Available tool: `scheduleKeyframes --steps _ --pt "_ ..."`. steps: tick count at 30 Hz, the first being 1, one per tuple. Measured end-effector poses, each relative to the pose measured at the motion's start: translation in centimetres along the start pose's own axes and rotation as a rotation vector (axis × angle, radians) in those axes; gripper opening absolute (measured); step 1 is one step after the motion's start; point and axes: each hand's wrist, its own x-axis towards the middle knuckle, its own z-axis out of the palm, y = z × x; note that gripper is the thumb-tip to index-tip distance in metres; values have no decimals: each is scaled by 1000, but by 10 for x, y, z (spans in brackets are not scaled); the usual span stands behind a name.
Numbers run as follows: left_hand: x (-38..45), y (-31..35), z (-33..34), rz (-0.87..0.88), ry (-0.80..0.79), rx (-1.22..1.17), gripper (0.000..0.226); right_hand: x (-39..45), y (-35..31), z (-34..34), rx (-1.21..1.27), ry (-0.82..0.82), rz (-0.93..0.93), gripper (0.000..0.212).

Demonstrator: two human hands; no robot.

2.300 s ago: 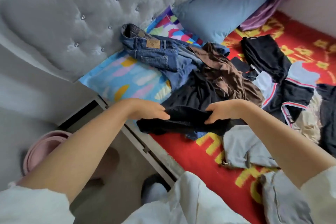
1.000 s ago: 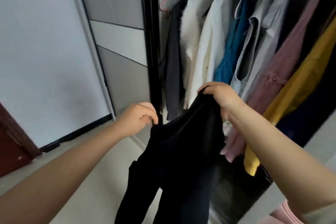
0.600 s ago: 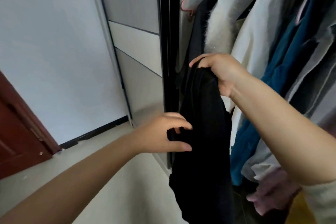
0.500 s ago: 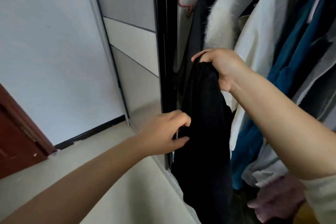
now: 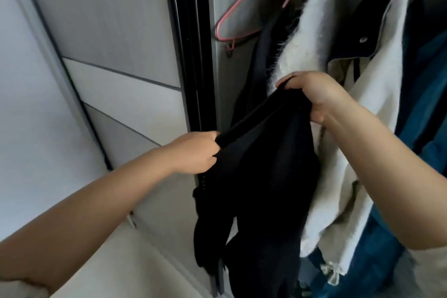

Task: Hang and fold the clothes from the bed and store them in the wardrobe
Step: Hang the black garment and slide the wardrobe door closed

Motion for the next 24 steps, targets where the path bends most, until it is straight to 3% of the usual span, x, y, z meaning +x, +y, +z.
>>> scheduleKeyframes --steps 1,4,8,10,12,15,17,18,21,24 --pt "2 -16 -5 10 58 -172 28 7 0 -1 -22 18 -12 30" --pt "17 -58 -45 86 479 -693 25 31 -11 1 -278 68 -95 28" --pt "42 -68 -95 -29 828 -1009 24 48 -30 25 -798 34 -181 27" --pt "50 -67 -114 -22 950 -1009 22 48 -45 41 -901 -66 -205 28" --pt "53 -69 -124 -28 1044 -898 20 46 -64 55 -828 -133 -248 27" --pt "54 -74 -130 18 1112 -687 23 74 -100 71 -522 39 -341 24" --pt "53 -80 -131 55 1136 -612 33 111 -121 81 -411 179 -300 17" --pt "52 -84 -133 66 1135 -575 37 124 -128 87 -356 204 -239 10" --pt "49 -87 -140 86 1103 -501 37 156 -133 98 -153 190 -33 40" --pt "50 -91 -140 90 1056 -416 27 177 -128 109 -72 241 -21 21"
